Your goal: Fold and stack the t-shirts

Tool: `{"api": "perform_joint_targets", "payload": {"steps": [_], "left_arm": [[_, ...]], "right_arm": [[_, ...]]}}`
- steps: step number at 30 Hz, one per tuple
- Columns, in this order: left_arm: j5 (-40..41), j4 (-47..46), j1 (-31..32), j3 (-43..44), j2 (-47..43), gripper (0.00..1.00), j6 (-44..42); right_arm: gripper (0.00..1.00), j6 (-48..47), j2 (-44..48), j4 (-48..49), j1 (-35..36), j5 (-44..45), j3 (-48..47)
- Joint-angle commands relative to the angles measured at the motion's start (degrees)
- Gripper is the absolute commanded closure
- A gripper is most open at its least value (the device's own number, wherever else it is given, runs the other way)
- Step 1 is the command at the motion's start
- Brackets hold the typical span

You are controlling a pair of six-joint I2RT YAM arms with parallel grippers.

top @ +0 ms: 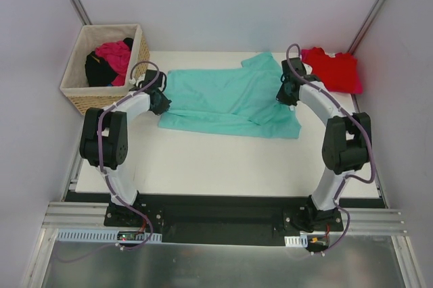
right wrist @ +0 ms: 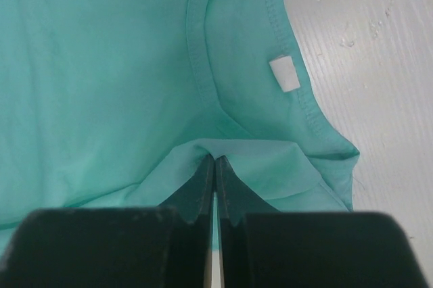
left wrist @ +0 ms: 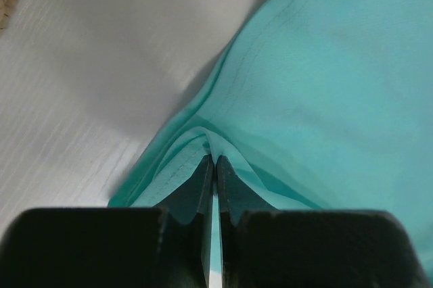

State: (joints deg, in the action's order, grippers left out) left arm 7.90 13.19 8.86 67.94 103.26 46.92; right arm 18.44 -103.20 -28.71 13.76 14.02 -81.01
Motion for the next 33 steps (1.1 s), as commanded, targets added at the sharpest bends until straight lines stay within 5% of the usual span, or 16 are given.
{"api": "perform_joint_targets", "payload": {"steps": [1, 6, 17, 18, 21, 22, 24, 25, 27, 28, 33], "left_arm": [[0.62, 0.43, -0.95, 1.67, 2.11, 0.98, -0.16], [2.9, -0.62, -1.39, 0.26, 1.42, 0.86, 0.11], [4.49, -1.33, -2.8, -1.67, -2.28, 0.89, 0.1], [4.23, -1.41, -2.8, -1.41, -2.19, 0.88, 0.19], [3.53, -1.41, -2.89, -0.88, -1.66, 0.84, 0.19], [3.35, -1.41, -2.89, -0.79, -1.49, 0.77, 0.19], [2.74, -1.5, -2.89, -0.71, -1.57, 0.59, 0.28], [2.39, -1.5, -2.89, -0.79, -1.92, 0.41, 0.46], [1.34, -1.76, -2.89, -1.06, -2.54, 0.29, 0.55], [0.89, -1.85, -2.71, -1.06, -3.15, 0.1, 0.63], [-2.1, -2.12, -0.61, 0.17, -5.26, 0.05, -0.24]], "right_arm": [[1.0, 0.2, -4.2, 1.02, -0.92, 0.04, -5.03], [0.99, -0.77, -9.12, 1.72, -1.1, 1.71, -10.3], [0.99, -1.21, -15.19, 1.29, -1.19, 2.67, -18.3], [0.96, -1.12, -15.37, 0.77, -1.19, 3.03, -18.65], [0.56, -1.03, -14.67, 0.67, -1.28, 3.2, -17.87], [0.4, -0.86, -14.14, 0.76, -1.1, 3.29, -16.65], [0.26, -1.21, -11.17, 3.12, -1.02, 3.64, -14.97], [0.07, -1.73, -10.1, 4.0, -1.01, 3.64, -13.14], [0.06, -2.7, -6.95, 4.54, -0.75, 3.38, -12.68], [0.05, -2.79, -5.89, 4.1, -0.75, 2.69, -12.42], [0.05, -2.7, 0.88, 3.31, 2.4, 1.19, -7.77]]}}
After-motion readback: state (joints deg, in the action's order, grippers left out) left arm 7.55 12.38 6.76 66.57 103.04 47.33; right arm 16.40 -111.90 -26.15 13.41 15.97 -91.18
